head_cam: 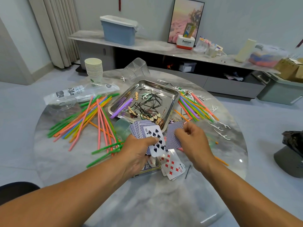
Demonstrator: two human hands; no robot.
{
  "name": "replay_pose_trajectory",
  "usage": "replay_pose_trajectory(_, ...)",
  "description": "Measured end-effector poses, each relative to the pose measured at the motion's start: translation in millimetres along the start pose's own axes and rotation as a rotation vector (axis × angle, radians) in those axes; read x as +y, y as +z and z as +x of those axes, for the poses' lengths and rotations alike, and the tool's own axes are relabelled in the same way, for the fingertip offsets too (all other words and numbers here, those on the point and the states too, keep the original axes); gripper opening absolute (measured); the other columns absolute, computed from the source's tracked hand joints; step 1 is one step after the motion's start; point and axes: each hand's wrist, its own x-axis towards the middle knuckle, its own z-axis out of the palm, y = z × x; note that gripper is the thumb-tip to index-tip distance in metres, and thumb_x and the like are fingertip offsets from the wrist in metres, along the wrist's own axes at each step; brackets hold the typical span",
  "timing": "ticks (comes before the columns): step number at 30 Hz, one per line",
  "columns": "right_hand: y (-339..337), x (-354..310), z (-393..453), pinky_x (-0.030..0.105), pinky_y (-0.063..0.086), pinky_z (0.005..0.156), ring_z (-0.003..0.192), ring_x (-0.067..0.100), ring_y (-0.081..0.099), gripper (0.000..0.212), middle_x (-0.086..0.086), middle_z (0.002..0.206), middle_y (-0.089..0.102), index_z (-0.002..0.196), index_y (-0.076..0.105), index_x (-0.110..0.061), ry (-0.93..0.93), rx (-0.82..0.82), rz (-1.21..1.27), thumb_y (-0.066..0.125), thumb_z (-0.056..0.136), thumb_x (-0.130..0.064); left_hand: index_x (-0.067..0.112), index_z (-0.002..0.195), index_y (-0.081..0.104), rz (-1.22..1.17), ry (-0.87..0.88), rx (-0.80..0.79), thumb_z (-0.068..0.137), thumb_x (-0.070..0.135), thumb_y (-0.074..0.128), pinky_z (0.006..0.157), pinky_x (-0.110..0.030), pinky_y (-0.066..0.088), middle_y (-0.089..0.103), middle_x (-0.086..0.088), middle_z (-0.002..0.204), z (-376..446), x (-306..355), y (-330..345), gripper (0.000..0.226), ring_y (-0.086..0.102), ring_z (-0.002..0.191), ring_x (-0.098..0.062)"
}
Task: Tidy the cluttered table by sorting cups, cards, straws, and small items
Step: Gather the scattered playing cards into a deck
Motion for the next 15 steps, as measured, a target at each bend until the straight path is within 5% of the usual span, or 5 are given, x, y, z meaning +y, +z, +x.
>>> replay_pose_trajectory(3, -3, -1, -2, 0.039, 0.042, 0.061, 0.066, 0.017, 0.047, 0.021, 0.006, 0.072, 0.049, 0.080, 0.050, -0.009, -0.126, -0.017, -0.106, 0.059, 0.091, -0.024, 0.004, 0.110, 0.068, 0.012, 0.000, -0.001, 0.083, -0.015, 0.068, 0.060, -0.037, 0.060, 0.076, -0.016, 0.100, -1, 0, 0, 0.032, 0.074, 0.079, -0.027)
replay_pose_trajectory(8, 13, -4, -18, 0.041, 0.059, 0.072, 0.080, 0.017, 0.069, 0.044, 0.000, 0.085, 0.070, 0.088, 0.066, -0.019, -0.049, -0.266, -0.063, 0.051, 0.099, -0.059, 0.004, 0.113, 0.070, 0.018, 0.025, -0.053, 0.089, 0.002, 0.071, 0.065, -0.041, 0.062, 0.077, -0.014, 0.096, -5, -2, 1, 0.025, 0.075, 0.076, -0.026)
replay_pose_trajectory(11, 11, -2, -11, 0.031, 0.059, 0.066, 0.078, 0.010, 0.073, 0.015, -0.004, 0.095, 0.074, 0.097, 0.066, -0.017, 0.044, -0.220, 0.059, 0.074, 0.093, -0.029, 0.003, 0.110, 0.070, -0.070, -0.032, -0.095, 0.097, 0.017, 0.064, 0.070, -0.044, 0.063, 0.076, -0.017, 0.100, -7, 5, 0, 0.020, 0.075, 0.079, -0.028)
replay_pose_trajectory(15, 5, -1, -5, 0.042, 0.062, 0.072, 0.085, 0.026, 0.077, 0.058, 0.008, 0.104, 0.077, 0.127, 0.054, -0.026, 0.223, -0.278, 0.294, 0.084, 0.081, -0.009, -0.002, 0.117, 0.064, -0.078, -0.042, -0.098, 0.098, -0.003, 0.052, 0.074, -0.044, 0.061, 0.075, -0.021, 0.104, -6, 6, 0, 0.022, 0.075, 0.086, -0.030)
